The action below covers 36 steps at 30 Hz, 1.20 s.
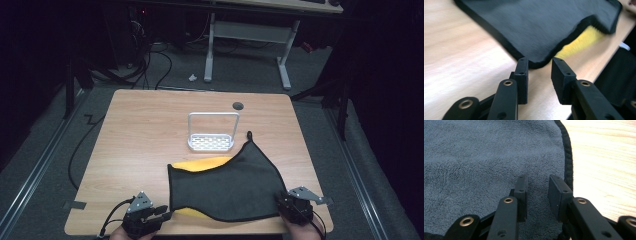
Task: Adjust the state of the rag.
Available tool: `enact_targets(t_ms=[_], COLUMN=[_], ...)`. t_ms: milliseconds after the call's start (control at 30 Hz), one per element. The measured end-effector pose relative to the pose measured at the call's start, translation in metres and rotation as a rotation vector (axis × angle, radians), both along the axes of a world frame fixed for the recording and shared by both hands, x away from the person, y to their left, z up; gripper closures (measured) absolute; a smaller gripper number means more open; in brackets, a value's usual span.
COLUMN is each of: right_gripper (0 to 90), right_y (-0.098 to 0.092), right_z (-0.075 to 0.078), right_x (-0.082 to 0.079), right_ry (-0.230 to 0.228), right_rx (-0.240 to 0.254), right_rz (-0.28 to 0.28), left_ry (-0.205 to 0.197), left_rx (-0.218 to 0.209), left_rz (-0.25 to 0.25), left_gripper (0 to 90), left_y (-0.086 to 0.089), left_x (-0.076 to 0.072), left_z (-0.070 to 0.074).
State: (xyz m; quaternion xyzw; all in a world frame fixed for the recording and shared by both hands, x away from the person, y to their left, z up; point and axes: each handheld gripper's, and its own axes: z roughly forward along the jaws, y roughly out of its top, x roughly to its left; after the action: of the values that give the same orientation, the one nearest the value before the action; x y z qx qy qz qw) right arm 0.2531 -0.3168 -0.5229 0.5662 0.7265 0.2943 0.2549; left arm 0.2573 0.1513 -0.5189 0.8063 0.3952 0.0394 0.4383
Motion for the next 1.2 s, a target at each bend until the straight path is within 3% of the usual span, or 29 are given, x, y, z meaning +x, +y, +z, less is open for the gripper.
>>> enact_targets(t_ms=[100,200,300,433,500,567,633,767,833,933,1000,1033,1100,1200], right_gripper=[70.1,69.9,69.8,69.6,68.1,67.7,67.6,68.1,68.8,68.9,69.0,69.1,69.4,68.3], right_y=[-0.001,-0.001,0.000,-0.001,-0.003,-0.002,0.004,0.019,0.025,0.028,0.029,0.028,0.027,0.033], right_z=[0.000,0.000,0.000,0.000,0.002,0.006,0.012,0.019,0.019,0.009,0.001,-0.001,0.001,0.003], right_x=[0.000,-0.001,-0.001,-0.003,-0.007,-0.009,-0.008,0.019,0.041,0.060,0.053,0.042,0.020,-0.016], right_ry=[0.001,0.002,0.001,0.019,0.030,0.008,-0.037,-0.061,-0.063,0.006,0.043,0.026,0.054,0.063], right_rx=[0.003,0.004,0.000,0.015,0.028,0.052,0.040,0.051,0.018,0.013,0.020,0.040,0.071,0.034], right_rz=[-0.003,-0.003,0.002,0.002,-0.009,-0.010,0.010,0.054,0.066,0.051,0.066,0.070,0.094,0.141], left_ry=[-0.034,-0.021,-0.021,-0.004,-0.031,-0.044,-0.050,-0.059,-0.064,-0.068,-0.068,-0.064,-0.051,-0.031], left_rx=[-0.015,-0.029,-0.010,0.059,0.095,0.128,0.152,0.155,0.157,0.170,0.183,0.180,0.179,0.196], left_rz=[0.052,0.094,0.077,0.007,-0.007,-0.008,0.007,0.010,0.017,0.022,0.023,0.025,0.021,0.015], left_gripper=[69.2,69.4,65.7,62.1,61.9,61.6,61.2,64.0,65.3,65.9,66.4,66.4,66.4,66.4], left_y=[0.004,0.003,-0.014,-0.047,-0.056,-0.060,-0.059,-0.054,-0.049,-0.039,-0.029,-0.025,-0.016,-0.008], left_x=[0.005,0.018,0.027,0.035,0.038,0.043,0.050,0.054,0.052,0.046,0.039,0.035,0.027,0.015], left_z=[0.003,0.005,0.006,-0.005,-0.009,-0.007,-0.006,-0.007,-0.008,-0.007,-0.007,-0.006,-0.005,-0.003])
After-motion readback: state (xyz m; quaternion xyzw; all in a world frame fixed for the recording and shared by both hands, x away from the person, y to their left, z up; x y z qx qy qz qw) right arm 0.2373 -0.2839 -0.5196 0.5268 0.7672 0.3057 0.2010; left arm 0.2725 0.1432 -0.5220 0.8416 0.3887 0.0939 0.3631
